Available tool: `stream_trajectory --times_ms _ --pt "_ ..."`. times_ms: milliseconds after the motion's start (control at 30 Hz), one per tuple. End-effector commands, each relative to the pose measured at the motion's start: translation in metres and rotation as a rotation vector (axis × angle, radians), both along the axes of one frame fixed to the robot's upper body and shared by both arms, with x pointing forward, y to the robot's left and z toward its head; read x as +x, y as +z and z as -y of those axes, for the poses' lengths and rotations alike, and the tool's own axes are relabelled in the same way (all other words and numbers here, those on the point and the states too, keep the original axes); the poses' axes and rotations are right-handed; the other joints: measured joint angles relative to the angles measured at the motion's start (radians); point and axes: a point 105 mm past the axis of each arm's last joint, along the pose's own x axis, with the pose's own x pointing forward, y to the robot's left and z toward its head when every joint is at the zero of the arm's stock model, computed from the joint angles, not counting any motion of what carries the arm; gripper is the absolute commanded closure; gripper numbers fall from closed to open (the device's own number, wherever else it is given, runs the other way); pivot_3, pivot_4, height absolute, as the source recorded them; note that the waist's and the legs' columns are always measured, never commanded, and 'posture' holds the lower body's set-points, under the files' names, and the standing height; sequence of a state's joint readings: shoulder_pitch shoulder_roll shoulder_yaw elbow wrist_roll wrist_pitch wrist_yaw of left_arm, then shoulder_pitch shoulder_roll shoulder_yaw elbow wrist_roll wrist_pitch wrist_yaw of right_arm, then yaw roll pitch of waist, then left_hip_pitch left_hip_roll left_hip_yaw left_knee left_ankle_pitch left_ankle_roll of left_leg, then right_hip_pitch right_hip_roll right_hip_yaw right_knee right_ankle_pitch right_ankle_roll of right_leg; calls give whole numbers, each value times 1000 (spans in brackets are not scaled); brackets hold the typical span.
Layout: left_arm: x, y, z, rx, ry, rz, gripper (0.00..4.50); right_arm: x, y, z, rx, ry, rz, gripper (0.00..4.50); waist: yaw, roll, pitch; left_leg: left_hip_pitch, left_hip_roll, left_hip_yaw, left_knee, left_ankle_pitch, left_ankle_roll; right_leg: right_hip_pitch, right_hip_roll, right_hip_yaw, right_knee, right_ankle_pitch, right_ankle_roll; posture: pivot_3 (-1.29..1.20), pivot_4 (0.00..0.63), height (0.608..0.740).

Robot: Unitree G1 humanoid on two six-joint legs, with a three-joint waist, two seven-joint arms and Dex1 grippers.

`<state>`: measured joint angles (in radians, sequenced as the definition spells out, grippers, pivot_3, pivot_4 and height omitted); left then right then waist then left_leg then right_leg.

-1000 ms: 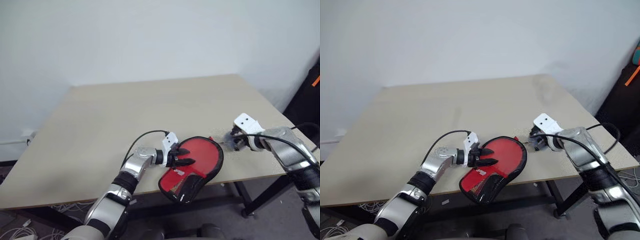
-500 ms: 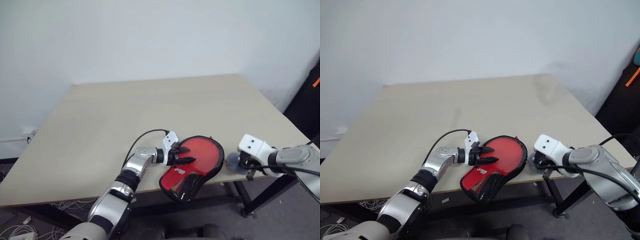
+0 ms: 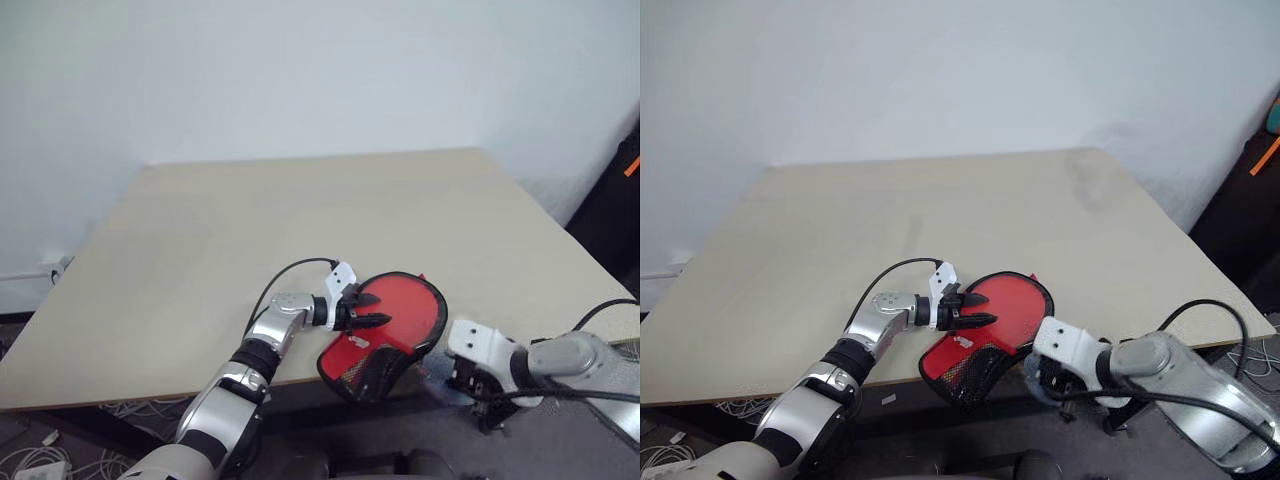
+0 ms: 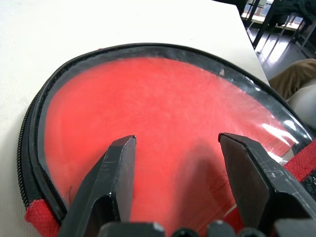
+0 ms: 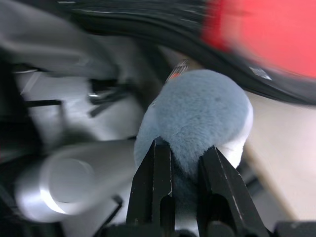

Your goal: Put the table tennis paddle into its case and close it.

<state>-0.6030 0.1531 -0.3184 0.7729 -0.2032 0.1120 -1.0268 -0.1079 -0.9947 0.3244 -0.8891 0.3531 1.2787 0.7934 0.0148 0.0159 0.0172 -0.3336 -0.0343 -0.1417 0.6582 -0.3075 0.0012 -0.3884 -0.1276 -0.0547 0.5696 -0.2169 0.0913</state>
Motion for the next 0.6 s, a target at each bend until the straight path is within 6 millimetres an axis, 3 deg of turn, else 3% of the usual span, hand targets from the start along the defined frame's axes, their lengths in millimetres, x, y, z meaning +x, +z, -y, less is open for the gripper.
stream_trajectory --times_ms 33,200,333,467,600 --pt "-47 -84 -44 279 51 -325 1697 -24 -1 -21 116 80 -109 4389 0 0 0 0 0 0 0 0 0 0 0 -1 0 0 0 0 0 740" --pt "-52 -85 -46 292 29 -338 1697 -22 -4 -23 152 37 -145 4400 0 -1 -1 2 1 -1 -2 -1 -2 0 0 -3 1 0 0 0 0 740" --pt "-57 -86 -50 302 7 -347 1697 -21 5 -40 299 5 -177 4400 1 -4 -2 7 1 -1 -9 -2 -4 0 0 -3 3 0 0 0 0 740" --pt "-65 -87 -58 331 -30 -361 1697 -38 24 -62 564 8 -281 4401 0 -7 -4 10 2 -5 -14 -4 -6 0 3 -2 6 1 0 0 0 740" --pt "-74 -91 -66 370 -75 -375 1697 -66 25 -70 592 64 -344 4402 0 -9 -6 15 3 -5 -13 -11 -11 -3 5 1 20 2 2 0 0 740"
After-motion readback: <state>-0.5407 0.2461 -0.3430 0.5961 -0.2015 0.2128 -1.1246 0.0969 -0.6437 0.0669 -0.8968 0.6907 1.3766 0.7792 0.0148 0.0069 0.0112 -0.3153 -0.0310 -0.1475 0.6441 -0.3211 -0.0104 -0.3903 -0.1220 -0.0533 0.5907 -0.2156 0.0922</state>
